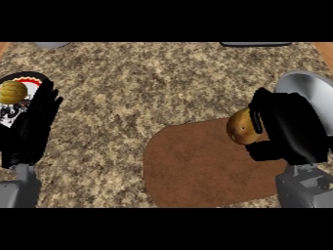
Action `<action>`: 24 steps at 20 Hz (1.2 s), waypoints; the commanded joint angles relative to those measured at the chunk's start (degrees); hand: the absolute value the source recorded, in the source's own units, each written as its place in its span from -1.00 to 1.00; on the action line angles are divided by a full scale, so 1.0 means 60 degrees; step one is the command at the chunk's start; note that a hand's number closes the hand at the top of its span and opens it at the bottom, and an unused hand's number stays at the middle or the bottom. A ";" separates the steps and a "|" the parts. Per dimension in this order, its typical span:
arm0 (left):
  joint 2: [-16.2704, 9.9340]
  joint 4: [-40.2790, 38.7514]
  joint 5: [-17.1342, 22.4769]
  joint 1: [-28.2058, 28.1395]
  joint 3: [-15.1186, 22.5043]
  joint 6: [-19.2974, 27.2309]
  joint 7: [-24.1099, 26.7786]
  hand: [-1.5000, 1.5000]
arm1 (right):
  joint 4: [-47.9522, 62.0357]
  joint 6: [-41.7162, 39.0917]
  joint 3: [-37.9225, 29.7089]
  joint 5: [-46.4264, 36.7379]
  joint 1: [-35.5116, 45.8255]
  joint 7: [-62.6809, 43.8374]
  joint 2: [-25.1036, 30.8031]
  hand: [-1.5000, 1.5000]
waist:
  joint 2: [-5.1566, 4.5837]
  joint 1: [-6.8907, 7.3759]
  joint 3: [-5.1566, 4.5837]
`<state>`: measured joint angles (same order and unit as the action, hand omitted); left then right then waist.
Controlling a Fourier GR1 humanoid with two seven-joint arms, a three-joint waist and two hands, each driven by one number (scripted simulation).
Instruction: Pick the pear from the cutting board and place it in the pan
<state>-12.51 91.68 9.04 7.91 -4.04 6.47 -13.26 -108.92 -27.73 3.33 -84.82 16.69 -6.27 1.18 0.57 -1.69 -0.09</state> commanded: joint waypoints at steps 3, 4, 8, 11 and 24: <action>0.0205 -0.0420 -0.0107 0.0104 0.0050 -0.0153 0.0478 0.00 | -0.2260 -0.1573 -0.0011 -0.0162 0.0763 -0.1401 -0.0190 1.00 | -0.0073 0.0217 0.0008; 0.0210 -0.0185 -0.0210 0.0122 0.0145 -0.0019 0.0092 0.00 | -0.2508 -0.1771 -0.0443 0.0258 0.0784 -0.1376 -0.0192 1.00 | -0.0071 0.0228 0.0012; 0.0204 0.0031 -0.0239 0.0413 0.0111 -0.0008 -0.0130 0.00 | -0.2003 -0.1981 -0.1854 0.0941 0.1866 -0.1369 0.0398 1.00 | -0.0084 0.0260 0.0015; 0.0195 -0.0323 -0.0338 0.0057 0.0060 -0.0245 0.0367 0.00 | -0.1521 -0.1319 -0.2588 0.1312 0.1837 -0.1355 0.0610 1.00 | -0.0094 0.0277 0.0015; 0.0158 -0.0491 -0.0111 0.0344 -0.0172 -0.0527 0.0290 0.00 | 0.4638 0.2542 -0.6357 0.3498 0.2581 0.1639 0.3658 1.00 | -0.0145 0.0349 0.0020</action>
<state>-11.06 91.87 7.60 9.43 -3.85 4.98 -13.56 -91.49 -17.88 -30.45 -66.87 30.68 -1.31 18.32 -0.19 0.39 0.05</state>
